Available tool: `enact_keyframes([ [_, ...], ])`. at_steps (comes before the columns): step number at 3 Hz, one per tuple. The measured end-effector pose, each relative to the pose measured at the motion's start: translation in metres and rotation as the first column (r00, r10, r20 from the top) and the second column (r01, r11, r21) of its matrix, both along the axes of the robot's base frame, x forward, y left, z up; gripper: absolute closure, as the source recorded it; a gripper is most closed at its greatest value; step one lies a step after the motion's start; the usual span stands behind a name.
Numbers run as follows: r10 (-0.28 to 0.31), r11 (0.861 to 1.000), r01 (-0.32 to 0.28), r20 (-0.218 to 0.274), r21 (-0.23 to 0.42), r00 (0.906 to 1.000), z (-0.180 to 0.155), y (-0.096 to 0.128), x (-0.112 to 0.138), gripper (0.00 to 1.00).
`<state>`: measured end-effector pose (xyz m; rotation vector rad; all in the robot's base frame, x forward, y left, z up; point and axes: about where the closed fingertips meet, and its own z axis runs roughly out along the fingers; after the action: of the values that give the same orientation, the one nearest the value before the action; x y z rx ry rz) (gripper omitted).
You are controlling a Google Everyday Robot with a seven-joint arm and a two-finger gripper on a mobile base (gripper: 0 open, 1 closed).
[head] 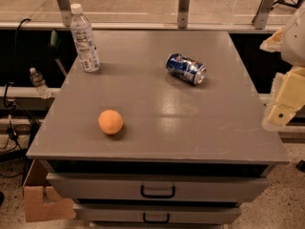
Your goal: Place pepsi can upright
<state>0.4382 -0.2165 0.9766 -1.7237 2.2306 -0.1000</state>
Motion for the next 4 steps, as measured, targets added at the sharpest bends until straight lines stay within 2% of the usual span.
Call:
enact_keyframes([
  [2,0.012,1.000,-0.013,0.015,0.008,0.9998,0.000,0.005,0.004,0.00],
  [3,0.043,0.999,-0.044,0.046,0.032,0.9980,-0.010,0.026,0.038,0.00],
  [4,0.037,0.998,-0.040,0.063,0.058,0.9974,-0.029,0.051,0.089,0.00],
])
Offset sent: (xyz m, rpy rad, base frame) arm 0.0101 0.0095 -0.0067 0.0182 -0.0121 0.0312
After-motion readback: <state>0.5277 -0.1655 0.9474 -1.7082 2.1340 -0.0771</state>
